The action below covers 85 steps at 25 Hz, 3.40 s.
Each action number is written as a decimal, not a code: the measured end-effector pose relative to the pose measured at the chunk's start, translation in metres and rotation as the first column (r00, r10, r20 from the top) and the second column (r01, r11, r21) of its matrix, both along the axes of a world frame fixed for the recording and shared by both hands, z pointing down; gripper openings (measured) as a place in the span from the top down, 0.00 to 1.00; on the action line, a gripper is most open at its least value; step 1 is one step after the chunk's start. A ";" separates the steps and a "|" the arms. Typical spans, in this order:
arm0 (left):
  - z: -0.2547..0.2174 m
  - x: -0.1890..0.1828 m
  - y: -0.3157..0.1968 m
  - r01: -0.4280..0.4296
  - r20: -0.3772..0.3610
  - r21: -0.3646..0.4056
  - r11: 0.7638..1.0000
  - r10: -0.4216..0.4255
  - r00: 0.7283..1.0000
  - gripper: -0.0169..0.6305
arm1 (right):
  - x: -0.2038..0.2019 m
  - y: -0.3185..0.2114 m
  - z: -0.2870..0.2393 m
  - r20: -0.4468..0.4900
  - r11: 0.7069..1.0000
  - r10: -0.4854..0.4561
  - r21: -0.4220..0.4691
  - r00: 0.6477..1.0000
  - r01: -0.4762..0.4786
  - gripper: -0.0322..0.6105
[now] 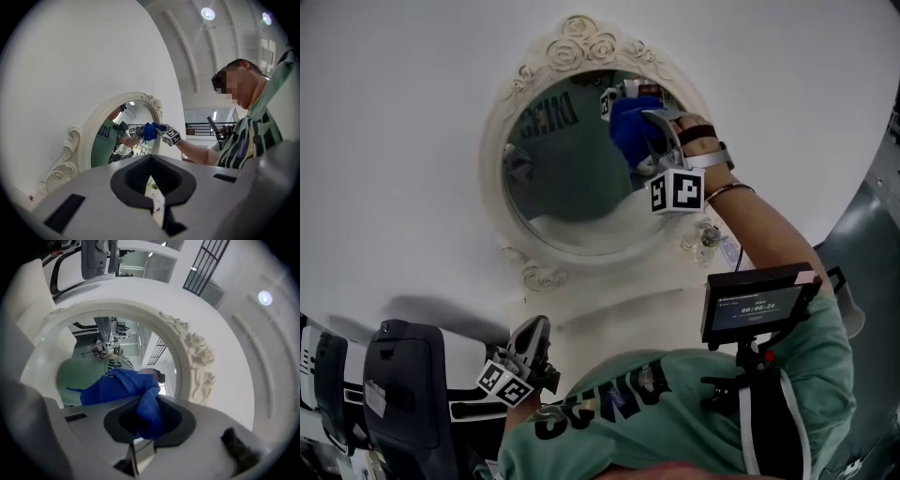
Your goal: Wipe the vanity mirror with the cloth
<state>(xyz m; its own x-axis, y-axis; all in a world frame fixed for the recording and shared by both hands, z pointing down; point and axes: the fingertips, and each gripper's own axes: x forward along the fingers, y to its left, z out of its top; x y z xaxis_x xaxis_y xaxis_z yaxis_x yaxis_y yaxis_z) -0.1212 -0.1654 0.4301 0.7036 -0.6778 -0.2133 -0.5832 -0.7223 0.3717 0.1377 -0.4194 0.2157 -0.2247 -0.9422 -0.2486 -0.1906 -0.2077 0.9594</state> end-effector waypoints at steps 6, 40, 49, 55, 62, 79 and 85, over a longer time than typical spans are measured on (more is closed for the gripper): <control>-0.007 -0.005 0.004 0.022 -0.003 0.014 1.000 -0.022 1.000 0.96 | -0.029 0.005 -0.067 -0.158 0.980 0.012 0.198 0.987 0.020 0.87; 0.020 0.017 -0.003 -0.035 0.008 -0.076 0.996 0.035 0.999 0.96 | 0.110 -0.023 0.144 -0.365 0.891 0.356 -0.146 0.860 -0.430 0.87; 0.052 0.009 0.001 -0.013 0.001 -0.158 0.987 0.014 1.000 0.96 | 0.103 -0.022 0.288 -0.533 0.753 0.262 -0.408 0.804 -0.516 0.87; 0.085 -0.012 0.014 0.029 -0.006 -0.217 0.976 -0.031 0.999 0.96 | 0.066 -0.010 0.380 -0.583 0.689 0.113 -0.537 0.804 -0.486 0.87; 0.118 -0.047 0.028 0.077 -0.038 -0.278 0.957 -0.091 0.995 0.96 | -0.024 0.000 0.456 -0.550 0.624 -0.064 -0.673 0.833 -0.397 0.87; 0.075 -0.144 0.042 0.201 -0.086 -0.158 0.967 -0.217 0.972 0.96 | -0.256 0.016 0.360 -0.320 0.625 -0.277 -0.777 0.906 -0.083 0.87; 0.029 -0.176 0.042 0.183 -0.091 -0.051 0.982 -0.187 0.978 0.96 | -0.295 0.021 0.215 -0.125 0.689 -0.240 -0.720 0.963 0.079 0.87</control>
<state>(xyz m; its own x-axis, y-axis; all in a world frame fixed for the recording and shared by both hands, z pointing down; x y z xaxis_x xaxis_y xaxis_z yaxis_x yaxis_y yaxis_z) -0.2973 -0.1230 0.4589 0.5431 -0.8042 -0.2413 -0.6658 -0.5876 0.4598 -0.1570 -0.3979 0.4309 -0.3546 -0.7655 0.5369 0.0485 0.5584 0.8282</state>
